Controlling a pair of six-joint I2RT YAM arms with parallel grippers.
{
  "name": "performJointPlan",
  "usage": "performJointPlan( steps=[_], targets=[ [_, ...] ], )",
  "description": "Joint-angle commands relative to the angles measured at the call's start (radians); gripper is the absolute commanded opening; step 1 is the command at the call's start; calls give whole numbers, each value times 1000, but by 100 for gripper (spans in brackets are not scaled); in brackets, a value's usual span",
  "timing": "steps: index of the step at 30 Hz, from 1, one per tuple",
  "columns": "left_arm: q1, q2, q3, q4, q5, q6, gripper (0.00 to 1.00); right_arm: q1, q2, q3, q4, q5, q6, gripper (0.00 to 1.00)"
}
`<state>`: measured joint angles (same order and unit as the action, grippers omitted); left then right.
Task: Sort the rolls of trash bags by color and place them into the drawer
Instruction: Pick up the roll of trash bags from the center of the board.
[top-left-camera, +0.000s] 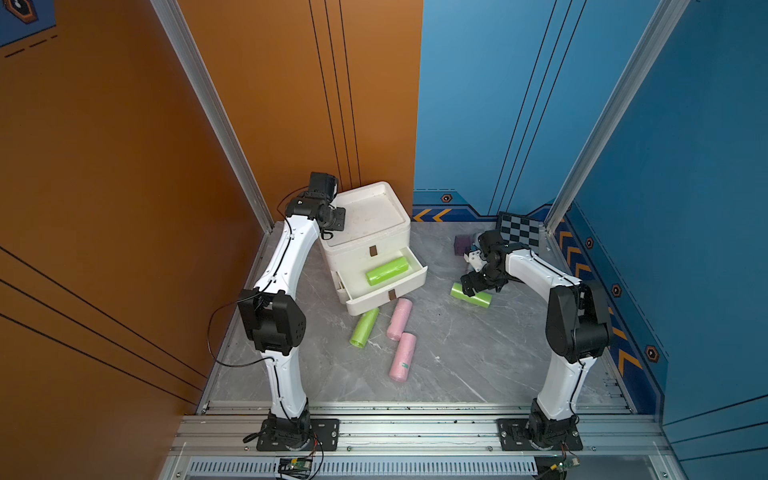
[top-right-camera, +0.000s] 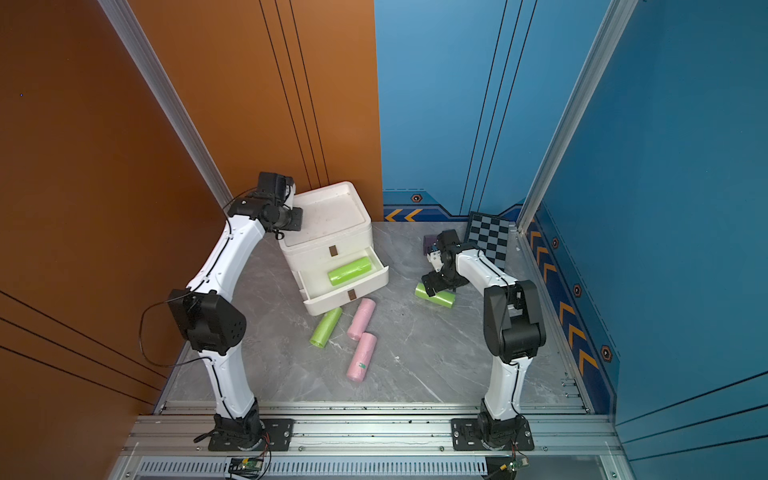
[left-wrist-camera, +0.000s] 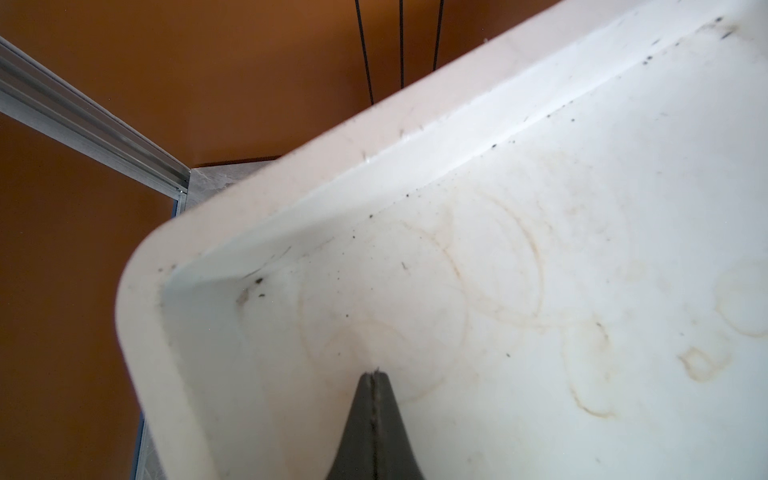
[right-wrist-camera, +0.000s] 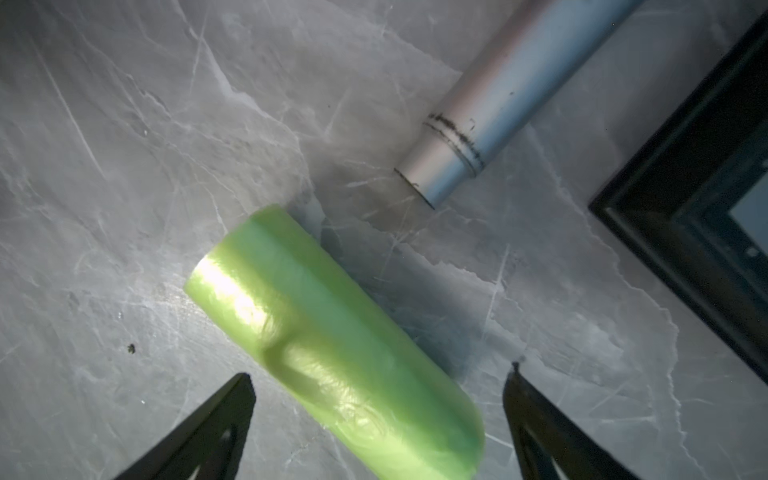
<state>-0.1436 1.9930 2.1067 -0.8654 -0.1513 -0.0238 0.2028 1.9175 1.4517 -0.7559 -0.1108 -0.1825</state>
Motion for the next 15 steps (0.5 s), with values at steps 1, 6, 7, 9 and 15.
performJointPlan(
  steps=[1,6,7,9,15],
  targets=[
    [6,117,-92,-298,72,-10,0,-3,31,36,-43,-23,-47,95],
    [10,116,-92,-297,71,-10,0,-5,54,23,-48,-86,-54,94],
    [11,116,-92,-298,73,-9,0,-3,57,17,-49,-88,-48,93],
    [11,116,-90,-298,73,-10,0,-1,61,7,-52,-103,-42,92],
    [10,115,-91,-298,81,-16,0,49,77,-12,-72,-73,-5,84]
  ],
)
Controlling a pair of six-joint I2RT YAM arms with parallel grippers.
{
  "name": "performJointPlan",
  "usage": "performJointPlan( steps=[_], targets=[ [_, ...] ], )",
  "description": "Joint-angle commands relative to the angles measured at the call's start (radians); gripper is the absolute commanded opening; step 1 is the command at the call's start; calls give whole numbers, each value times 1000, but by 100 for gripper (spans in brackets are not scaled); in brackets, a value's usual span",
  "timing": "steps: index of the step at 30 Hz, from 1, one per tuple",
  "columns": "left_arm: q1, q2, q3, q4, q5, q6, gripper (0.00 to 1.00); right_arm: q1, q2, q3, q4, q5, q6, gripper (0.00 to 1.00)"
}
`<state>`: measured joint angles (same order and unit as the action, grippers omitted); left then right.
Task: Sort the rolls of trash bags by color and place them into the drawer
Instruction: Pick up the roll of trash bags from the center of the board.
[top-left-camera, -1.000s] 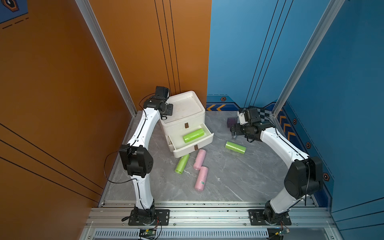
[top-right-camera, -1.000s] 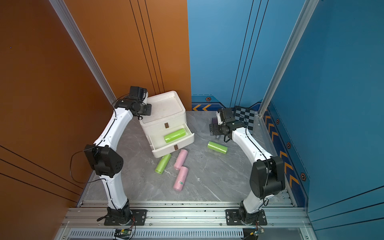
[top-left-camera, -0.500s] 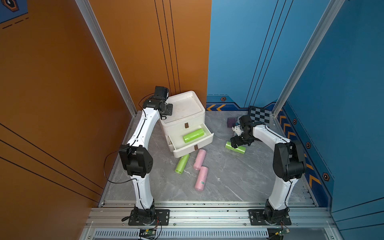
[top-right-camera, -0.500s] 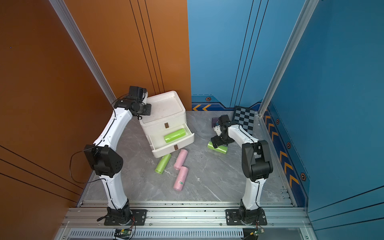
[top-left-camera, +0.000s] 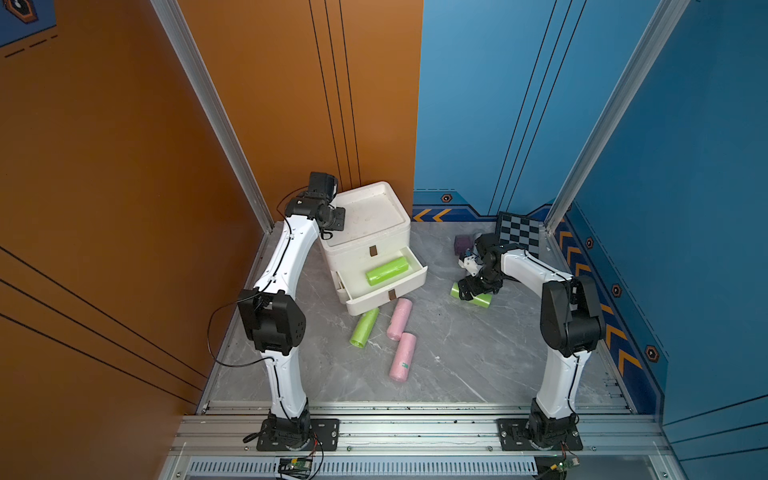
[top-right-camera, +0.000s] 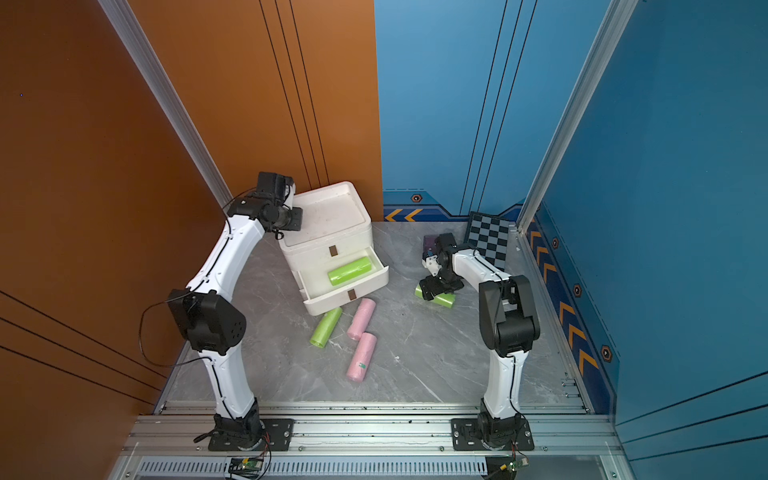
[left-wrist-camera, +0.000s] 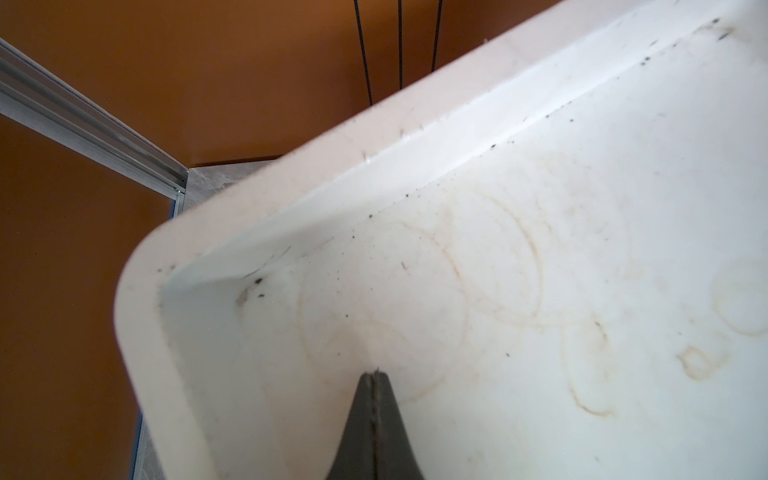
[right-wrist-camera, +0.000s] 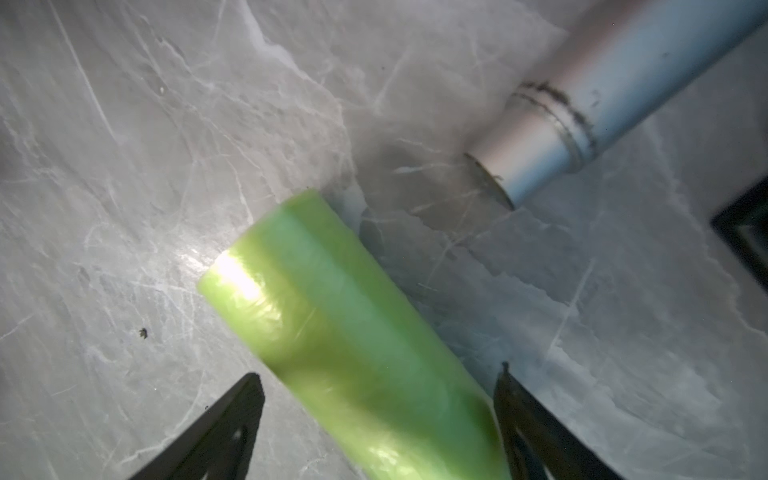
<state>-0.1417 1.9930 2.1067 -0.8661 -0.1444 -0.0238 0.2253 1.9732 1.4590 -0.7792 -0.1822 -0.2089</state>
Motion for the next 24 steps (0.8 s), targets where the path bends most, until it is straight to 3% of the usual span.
performJointPlan(
  steps=[1,7,24],
  targets=[
    [8,114,-92,-297,75,-16,0,33,21,-22,-48,0,32,82],
    [10,102,-94,-299,71,-13,0,89,-9,-35,-61,21,82,73],
    [12,86,-115,-298,77,-14,0,113,86,50,-63,103,208,65]
  ],
)
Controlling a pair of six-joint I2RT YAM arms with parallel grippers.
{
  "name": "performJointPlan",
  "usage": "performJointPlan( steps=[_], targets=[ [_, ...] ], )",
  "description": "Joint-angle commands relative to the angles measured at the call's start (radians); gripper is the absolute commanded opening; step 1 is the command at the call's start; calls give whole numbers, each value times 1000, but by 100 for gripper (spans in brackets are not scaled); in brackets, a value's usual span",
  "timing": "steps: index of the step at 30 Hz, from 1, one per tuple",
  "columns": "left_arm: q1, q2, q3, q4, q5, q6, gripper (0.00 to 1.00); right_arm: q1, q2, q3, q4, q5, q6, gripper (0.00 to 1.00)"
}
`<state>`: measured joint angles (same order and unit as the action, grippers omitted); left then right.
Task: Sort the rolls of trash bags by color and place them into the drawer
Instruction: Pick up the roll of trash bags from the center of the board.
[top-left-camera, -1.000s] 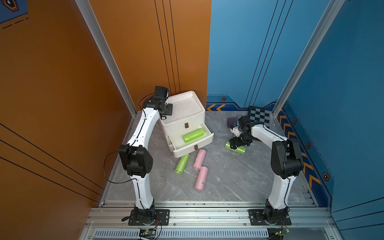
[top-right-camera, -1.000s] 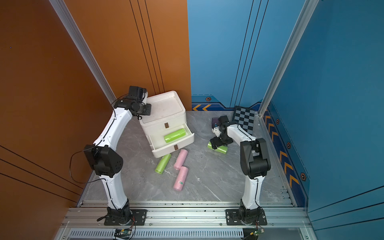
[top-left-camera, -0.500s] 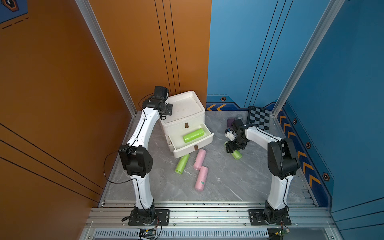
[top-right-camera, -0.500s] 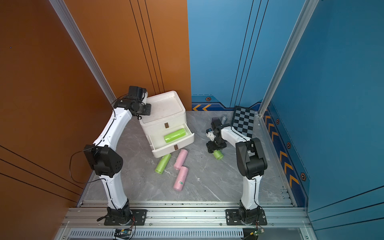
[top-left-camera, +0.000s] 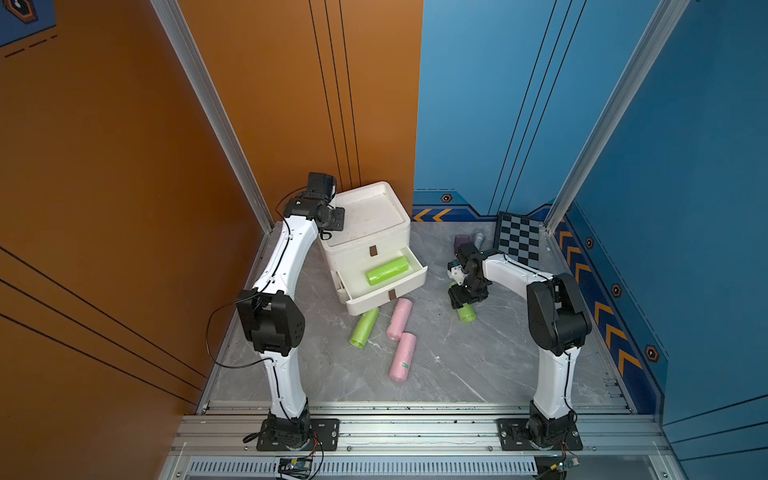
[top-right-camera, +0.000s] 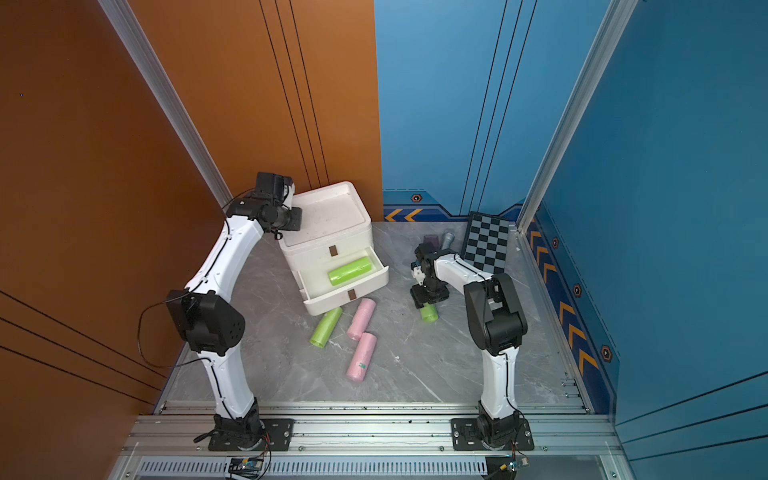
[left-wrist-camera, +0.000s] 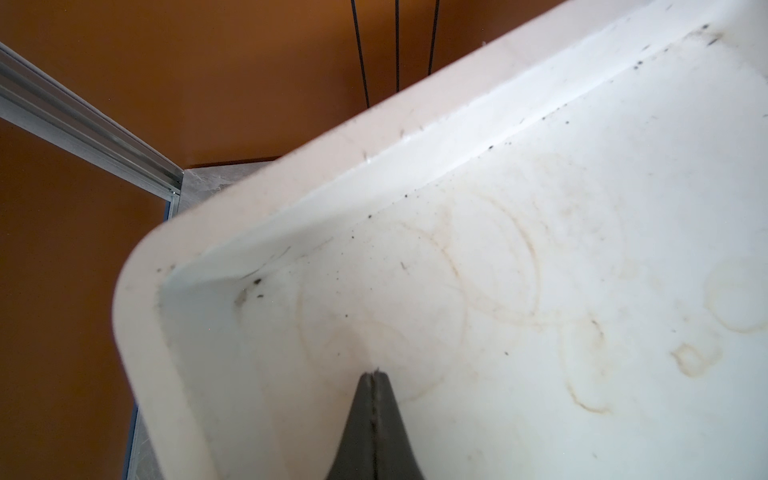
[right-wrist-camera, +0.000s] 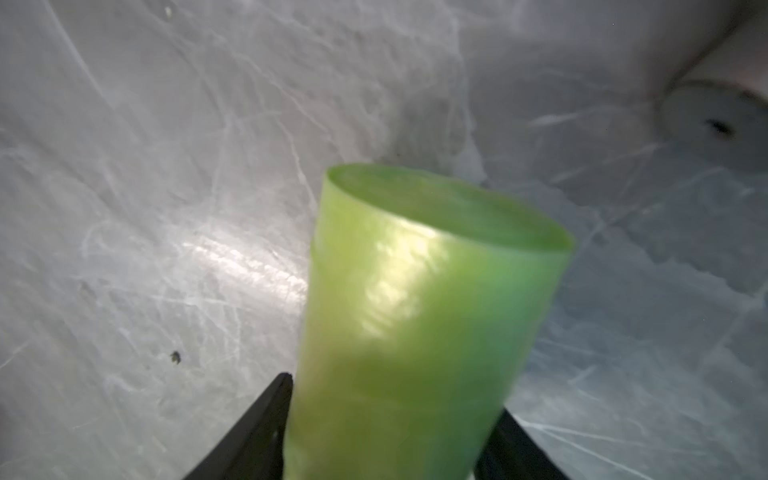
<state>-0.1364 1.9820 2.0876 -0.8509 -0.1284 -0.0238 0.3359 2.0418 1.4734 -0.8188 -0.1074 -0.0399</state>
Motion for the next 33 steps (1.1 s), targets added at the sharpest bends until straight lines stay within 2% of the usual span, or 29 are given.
performJointPlan(
  steps=[1,8,14,19,23,27,30,33],
  targets=[
    [6,95,-94,-313,63,-14,0,4,20,42,-24,32,41,63],
    [6,97,-94,-312,63,-14,0,5,1,52,-23,45,91,50],
    [6,98,-95,-313,67,-13,0,-2,-73,17,16,-10,169,45],
    [8,95,-97,-313,68,-13,0,-22,-187,-44,92,-85,295,44],
    [9,93,-99,-313,71,-13,0,-47,-306,-147,232,-184,498,44],
    [9,89,-99,-313,73,-15,0,-34,-461,-325,556,-300,797,45],
    [10,81,-98,-312,79,-15,0,-3,-552,-432,797,-293,1041,44],
    [10,71,-100,-313,80,-15,0,60,-606,-473,912,-202,1213,42]
  ],
)
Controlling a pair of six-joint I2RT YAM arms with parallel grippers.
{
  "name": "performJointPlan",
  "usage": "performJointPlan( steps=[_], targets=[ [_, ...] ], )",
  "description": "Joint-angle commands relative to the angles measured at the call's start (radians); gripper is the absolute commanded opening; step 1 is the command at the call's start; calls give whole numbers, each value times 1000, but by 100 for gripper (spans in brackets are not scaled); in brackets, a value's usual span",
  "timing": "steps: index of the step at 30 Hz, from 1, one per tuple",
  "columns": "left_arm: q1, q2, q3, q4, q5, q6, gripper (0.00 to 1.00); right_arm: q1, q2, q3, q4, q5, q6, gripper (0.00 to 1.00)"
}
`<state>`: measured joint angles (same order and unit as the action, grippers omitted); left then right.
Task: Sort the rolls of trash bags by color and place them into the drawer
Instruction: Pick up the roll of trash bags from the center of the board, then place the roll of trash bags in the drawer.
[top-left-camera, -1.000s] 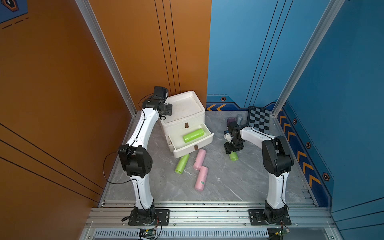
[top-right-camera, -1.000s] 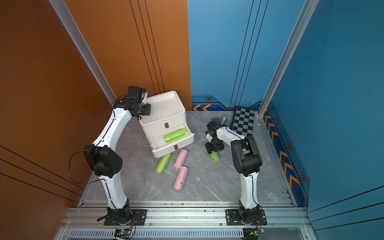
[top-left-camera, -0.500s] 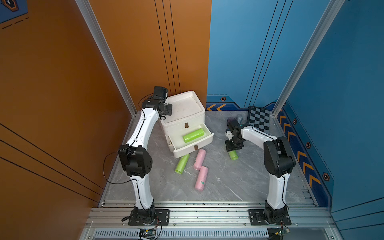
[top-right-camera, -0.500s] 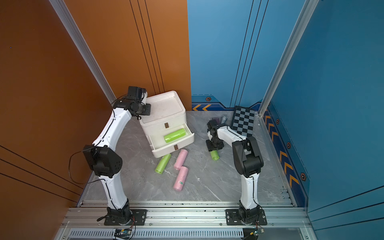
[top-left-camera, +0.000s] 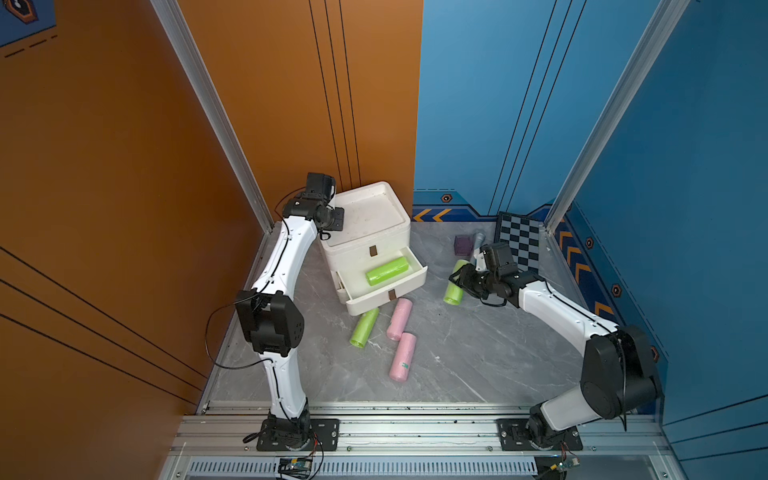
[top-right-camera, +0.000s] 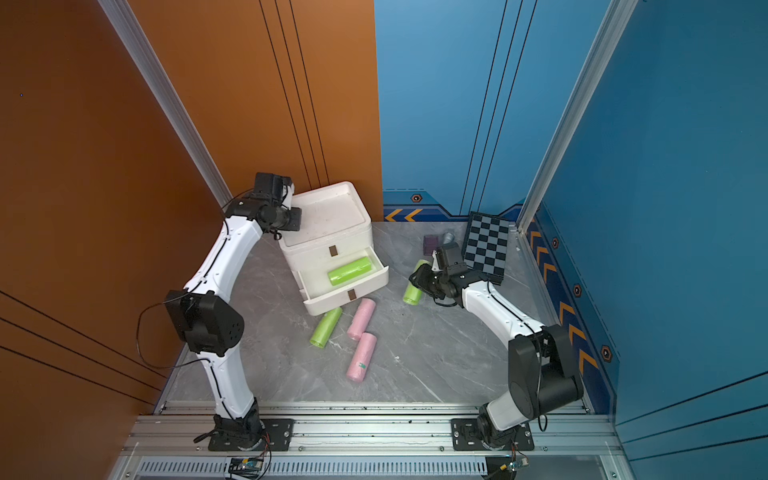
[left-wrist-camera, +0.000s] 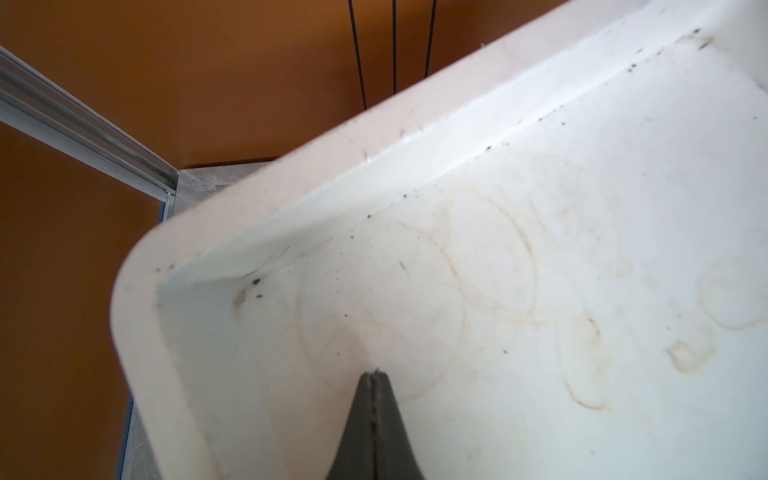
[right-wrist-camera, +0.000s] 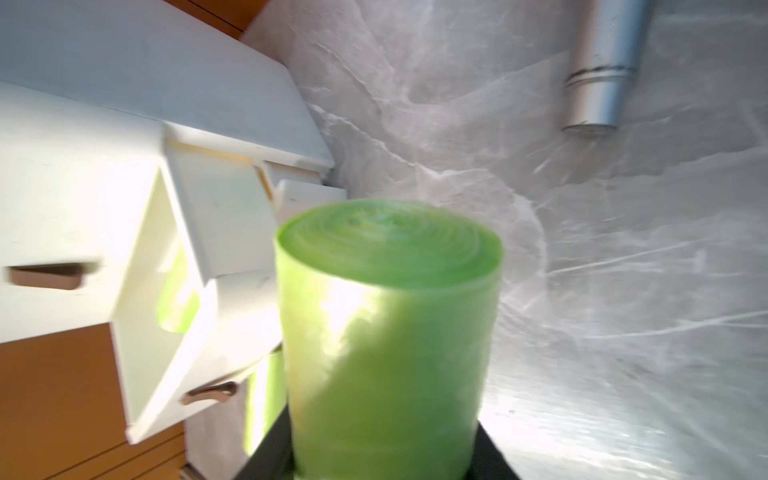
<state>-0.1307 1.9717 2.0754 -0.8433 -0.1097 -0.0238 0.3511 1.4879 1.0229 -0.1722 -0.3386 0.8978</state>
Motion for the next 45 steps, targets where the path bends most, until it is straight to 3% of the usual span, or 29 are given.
performJointPlan(
  steps=[1,7,15,24,32,40,45],
  targets=[
    [4,78,-88,-320,61,-16,0,74,-66,-19,286,66,310,42],
    [4,72,-87,-321,69,-21,0,244,-44,81,363,283,460,41],
    [-2,67,-91,-320,83,-29,0,343,102,193,403,447,608,41],
    [0,79,-89,-318,84,-27,0,435,257,301,389,470,682,42],
    [6,92,-85,-318,88,-22,0,456,285,313,346,482,702,44],
    [8,104,-84,-317,101,-22,0,478,291,341,256,532,694,66],
    [9,101,-86,-317,99,-24,0,481,302,362,233,528,689,73]
  ],
)
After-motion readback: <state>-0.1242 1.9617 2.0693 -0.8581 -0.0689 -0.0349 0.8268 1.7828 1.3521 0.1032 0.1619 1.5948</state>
